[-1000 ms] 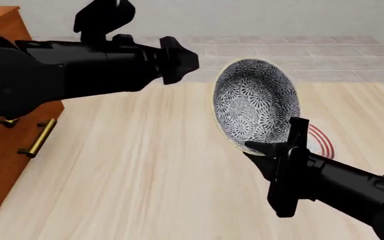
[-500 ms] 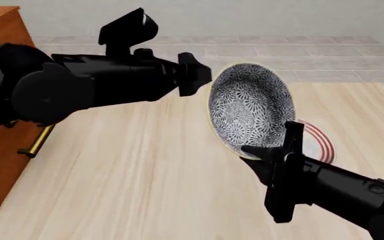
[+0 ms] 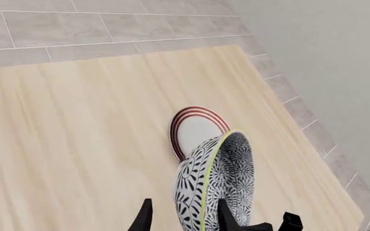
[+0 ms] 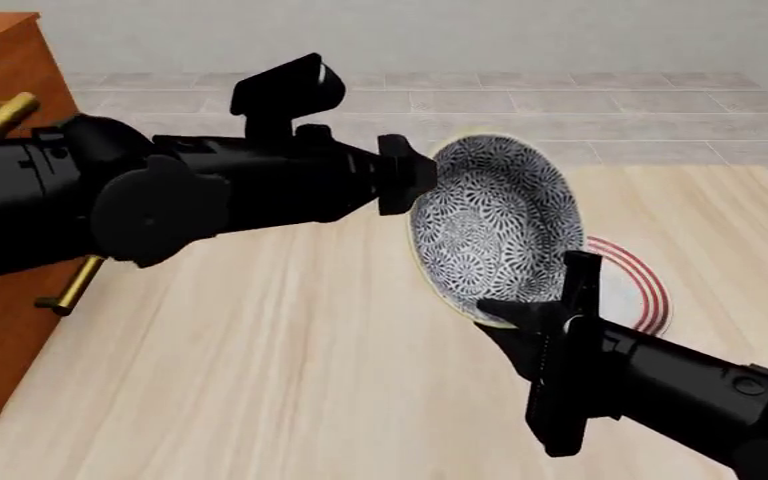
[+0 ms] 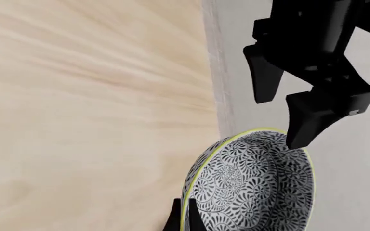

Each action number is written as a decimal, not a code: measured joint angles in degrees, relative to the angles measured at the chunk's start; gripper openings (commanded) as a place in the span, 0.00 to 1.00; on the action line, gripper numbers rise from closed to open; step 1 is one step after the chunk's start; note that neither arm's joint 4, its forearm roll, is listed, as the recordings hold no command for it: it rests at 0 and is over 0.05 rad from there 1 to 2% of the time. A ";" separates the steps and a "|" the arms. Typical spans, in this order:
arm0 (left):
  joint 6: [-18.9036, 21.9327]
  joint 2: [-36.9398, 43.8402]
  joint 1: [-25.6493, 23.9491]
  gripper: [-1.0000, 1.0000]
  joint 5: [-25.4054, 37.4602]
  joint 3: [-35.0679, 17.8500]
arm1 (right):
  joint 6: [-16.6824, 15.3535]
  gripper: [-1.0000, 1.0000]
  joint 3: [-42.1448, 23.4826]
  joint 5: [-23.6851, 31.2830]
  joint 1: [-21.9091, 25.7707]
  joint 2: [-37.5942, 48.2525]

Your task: Put the bowl on top of the cabinet.

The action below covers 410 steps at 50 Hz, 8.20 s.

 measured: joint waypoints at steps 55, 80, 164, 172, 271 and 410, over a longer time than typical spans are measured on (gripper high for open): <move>0.86 5.39 -0.61 0.00 -3.00 0.54 | -0.98 0.00 2.12 -3.11 1.86 0.56; 2.02 5.41 4.88 0.00 -2.41 0.18 | -4.77 1.00 4.55 -5.06 1.12 -4.10; -8.33 -30.09 18.98 0.00 0.17 12.75 | 43.08 1.00 5.54 23.26 -19.32 -50.44; -9.22 -34.44 20.61 0.00 -0.72 15.25 | 49.03 1.00 7.73 24.84 -23.88 -55.88; -7.79 -47.81 37.40 0.00 -4.55 19.25 | 63.90 1.00 18.13 18.23 -37.66 -62.42; 0.47 -16.48 81.96 1.00 -10.29 1.07 | 63.91 1.00 18.13 18.22 -37.66 -62.42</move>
